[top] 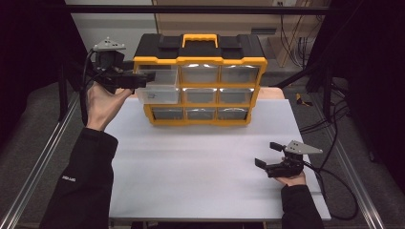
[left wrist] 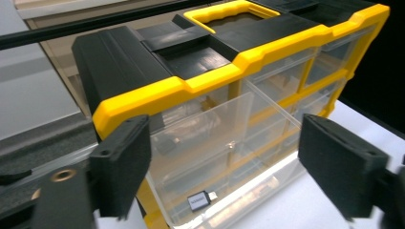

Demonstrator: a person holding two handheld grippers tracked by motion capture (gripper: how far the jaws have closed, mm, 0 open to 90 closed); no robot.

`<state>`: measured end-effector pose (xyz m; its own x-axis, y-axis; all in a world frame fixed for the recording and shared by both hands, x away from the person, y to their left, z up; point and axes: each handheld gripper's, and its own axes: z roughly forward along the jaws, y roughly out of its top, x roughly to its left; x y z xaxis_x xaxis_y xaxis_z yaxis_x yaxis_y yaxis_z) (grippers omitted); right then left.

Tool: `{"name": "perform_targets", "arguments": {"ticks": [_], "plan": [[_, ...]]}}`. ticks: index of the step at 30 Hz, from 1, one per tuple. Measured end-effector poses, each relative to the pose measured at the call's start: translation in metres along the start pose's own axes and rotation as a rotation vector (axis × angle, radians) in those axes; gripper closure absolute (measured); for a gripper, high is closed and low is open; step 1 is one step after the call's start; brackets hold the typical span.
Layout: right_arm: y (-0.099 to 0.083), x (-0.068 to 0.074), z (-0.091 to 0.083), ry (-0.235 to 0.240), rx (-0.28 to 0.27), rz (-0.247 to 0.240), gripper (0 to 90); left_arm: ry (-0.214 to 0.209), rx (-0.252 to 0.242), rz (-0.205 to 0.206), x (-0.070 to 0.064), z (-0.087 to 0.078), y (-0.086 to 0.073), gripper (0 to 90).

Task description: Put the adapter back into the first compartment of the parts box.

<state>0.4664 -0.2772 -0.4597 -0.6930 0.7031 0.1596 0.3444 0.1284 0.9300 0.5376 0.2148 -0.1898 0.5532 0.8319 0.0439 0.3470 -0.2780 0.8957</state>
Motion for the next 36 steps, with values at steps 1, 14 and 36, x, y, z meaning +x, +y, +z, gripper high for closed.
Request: {"name": "perform_targets", "arguments": {"ticks": [1, 14, 36], "plan": [[0.000, 0.000, 0.000, -0.001, 0.001, 0.002, 0.5, 0.003, -0.001, 0.004, -0.001, 0.000, -0.001, 13.4], [0.000, 0.000, 0.000, -0.002, -0.002, 0.003, 0.5, -0.004, -0.012, 0.024, -0.006, -0.009, -0.013, 0.7], [0.000, 0.000, 0.000, -0.002, 0.001, 0.004, 0.4, -0.028, -0.040, 0.050, -0.016, -0.020, -0.046, 0.4]]}}
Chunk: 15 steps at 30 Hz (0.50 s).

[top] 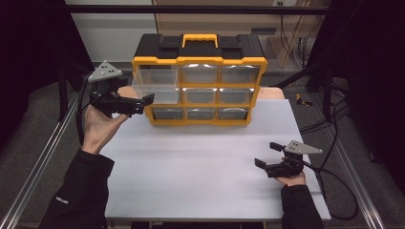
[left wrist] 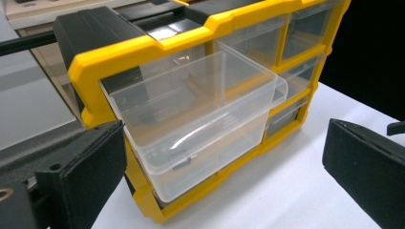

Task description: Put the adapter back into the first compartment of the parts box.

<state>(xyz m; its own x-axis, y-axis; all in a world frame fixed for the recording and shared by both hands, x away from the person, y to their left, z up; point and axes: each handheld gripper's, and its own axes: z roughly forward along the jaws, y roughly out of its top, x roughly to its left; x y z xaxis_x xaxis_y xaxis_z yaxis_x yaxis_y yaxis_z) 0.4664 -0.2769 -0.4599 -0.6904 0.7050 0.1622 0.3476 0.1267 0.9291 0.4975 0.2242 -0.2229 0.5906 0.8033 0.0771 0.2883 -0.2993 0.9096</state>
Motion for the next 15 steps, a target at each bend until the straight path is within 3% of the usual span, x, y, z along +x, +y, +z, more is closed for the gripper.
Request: {"name": "perform_targets", "arguments": {"ticks": [8, 15], "plan": [[0.000, 0.000, 0.000, -0.003, 0.001, 0.000, 0.4, -0.031, -0.020, -0.013, -0.001, -0.002, -0.010, 0.4], [0.000, 0.000, 0.000, -0.003, 0.001, 0.002, 0.4, -0.026, -0.019, 0.007, -0.003, -0.002, -0.017, 0.4]]}}
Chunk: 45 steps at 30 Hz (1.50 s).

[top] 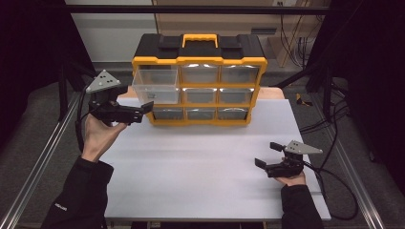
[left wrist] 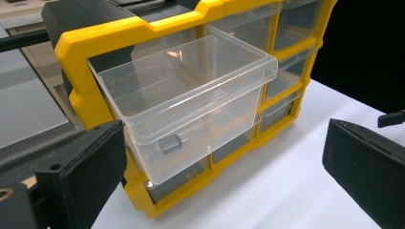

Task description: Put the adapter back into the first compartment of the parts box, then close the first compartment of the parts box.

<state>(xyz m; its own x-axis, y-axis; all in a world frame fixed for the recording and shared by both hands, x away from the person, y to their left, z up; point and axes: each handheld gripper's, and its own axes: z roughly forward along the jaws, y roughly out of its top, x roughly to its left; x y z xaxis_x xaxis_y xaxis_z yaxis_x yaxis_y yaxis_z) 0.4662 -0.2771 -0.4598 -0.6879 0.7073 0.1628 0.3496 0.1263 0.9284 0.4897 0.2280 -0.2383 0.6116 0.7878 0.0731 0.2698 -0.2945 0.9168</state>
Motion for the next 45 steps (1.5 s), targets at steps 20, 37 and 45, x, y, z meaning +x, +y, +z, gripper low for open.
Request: {"name": "perform_targets", "arguments": {"ticks": [20, 37, 45], "plan": [[0.000, 0.000, 0.000, -0.002, 0.004, 0.000, 0.4, -0.027, 0.007, -0.011, -0.007, 0.004, -0.023, 1.0], [0.000, 0.000, 0.001, -0.004, 0.009, -0.003, 0.4, -0.047, 0.014, -0.015, -0.008, 0.008, -0.032, 16.4], [-0.001, 0.000, 0.001, -0.002, 0.009, -0.002, 0.4, -0.029, 0.020, -0.011, -0.010, 0.010, -0.034, 26.8]]}}
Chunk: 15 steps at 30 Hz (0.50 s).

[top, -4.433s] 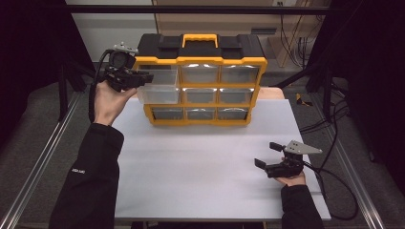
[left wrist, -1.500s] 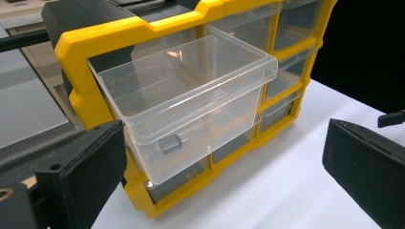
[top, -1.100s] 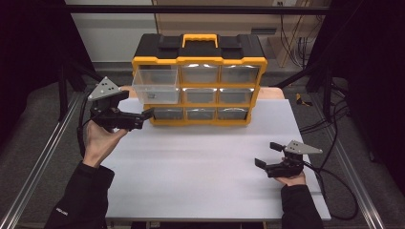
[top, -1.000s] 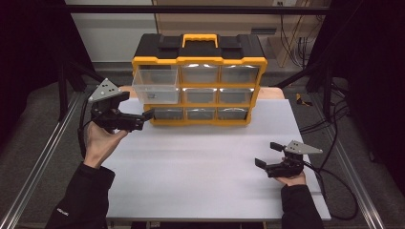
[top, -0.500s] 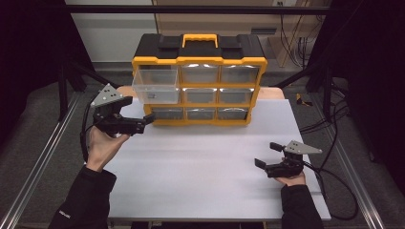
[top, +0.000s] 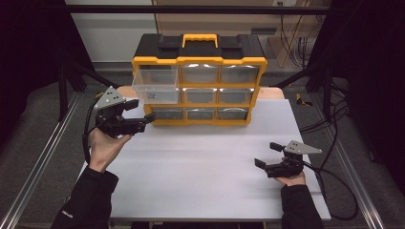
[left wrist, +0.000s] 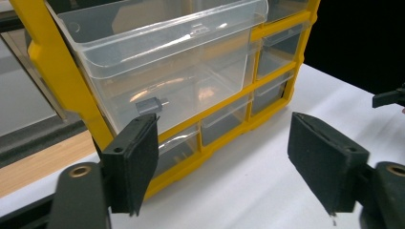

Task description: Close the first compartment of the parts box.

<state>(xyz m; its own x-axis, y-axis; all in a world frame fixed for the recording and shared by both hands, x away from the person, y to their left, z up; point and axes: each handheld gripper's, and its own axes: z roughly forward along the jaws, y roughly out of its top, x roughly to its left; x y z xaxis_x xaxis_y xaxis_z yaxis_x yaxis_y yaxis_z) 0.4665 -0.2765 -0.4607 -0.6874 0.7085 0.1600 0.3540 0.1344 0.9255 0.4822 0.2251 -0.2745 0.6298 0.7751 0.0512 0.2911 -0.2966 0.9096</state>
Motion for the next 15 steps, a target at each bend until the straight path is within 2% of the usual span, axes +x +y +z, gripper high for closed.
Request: {"name": "perform_targets", "arguments": {"ticks": [15], "plan": [[0.0000, -0.0001, 0.0002, 0.001, 0.000, 0.001, 0.3, -0.019, 0.002, 0.031, -0.0044, 0.0049, 0.0014, 51.5]]}}
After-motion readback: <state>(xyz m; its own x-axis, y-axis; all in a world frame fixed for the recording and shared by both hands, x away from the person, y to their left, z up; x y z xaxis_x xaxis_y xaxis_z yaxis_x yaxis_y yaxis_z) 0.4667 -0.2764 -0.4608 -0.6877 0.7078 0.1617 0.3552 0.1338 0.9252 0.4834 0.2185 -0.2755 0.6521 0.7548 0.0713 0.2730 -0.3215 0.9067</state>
